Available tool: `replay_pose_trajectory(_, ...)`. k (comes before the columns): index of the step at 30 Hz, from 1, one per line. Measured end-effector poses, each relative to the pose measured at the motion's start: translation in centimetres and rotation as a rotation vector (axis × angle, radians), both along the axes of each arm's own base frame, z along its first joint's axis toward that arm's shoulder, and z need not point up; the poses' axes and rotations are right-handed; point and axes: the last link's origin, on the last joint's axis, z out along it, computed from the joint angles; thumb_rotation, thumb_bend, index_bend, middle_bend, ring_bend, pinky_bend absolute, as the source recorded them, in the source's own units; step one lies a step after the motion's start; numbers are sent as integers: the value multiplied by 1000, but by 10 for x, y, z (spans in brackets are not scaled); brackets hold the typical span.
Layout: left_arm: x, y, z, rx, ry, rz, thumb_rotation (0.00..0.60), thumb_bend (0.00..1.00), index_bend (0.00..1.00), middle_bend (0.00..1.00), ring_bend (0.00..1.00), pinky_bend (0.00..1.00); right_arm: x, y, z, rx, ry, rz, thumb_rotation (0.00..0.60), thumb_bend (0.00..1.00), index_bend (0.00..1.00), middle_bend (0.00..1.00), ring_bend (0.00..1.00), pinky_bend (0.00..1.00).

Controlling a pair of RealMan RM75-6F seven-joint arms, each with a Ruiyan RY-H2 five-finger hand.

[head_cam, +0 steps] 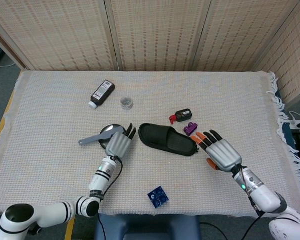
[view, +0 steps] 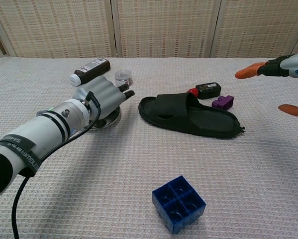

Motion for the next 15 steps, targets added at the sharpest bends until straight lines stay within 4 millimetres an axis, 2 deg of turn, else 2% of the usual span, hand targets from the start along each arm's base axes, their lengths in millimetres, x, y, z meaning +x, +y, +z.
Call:
replay_pose_trajectory(2,5,-7,8,-23,-62,0,600,308,0,1,586,954,-2,3,3,-12,-12,-5,600,418,0,0,0,0)
replay_pose_trajectory(3,7,-10,12,-36,-95,1,600,307,0,1,505,896,-4,5,5,-22,-22,-10,600,417,0,0,0,0)
replay_pose_trajectory(5,8,-21,27,-68,-188,4,600,307,0,0,339,732,-8,10,9,-45,-34,-17,600,414,0,0,0,0)
replay_pose_trajectory(7,6,-33,43,-100,-285,13,600,306,0,0,147,494,-15,20,14,-79,-50,-24,600,406,0,0,0,0)
replay_pose_trajectory(8,1,-41,54,-119,-353,23,600,306,0,0,99,419,-19,25,17,-97,-57,-27,600,391,0,0,0,0)
replay_pose_trajectory(10,-12,-52,71,-136,-451,46,600,306,0,0,52,312,-30,40,24,-143,-77,-38,600,362,0,0,0,0)
replay_pose_trajectory(11,-25,-58,82,-141,-514,66,600,305,0,0,43,279,-35,48,27,-165,-86,-43,600,348,0,0,0,0)
replay_pose_trajectory(15,-76,-80,117,-139,-732,152,600,303,0,0,28,199,-67,90,38,-271,-108,-85,600,308,0,0,0,0)
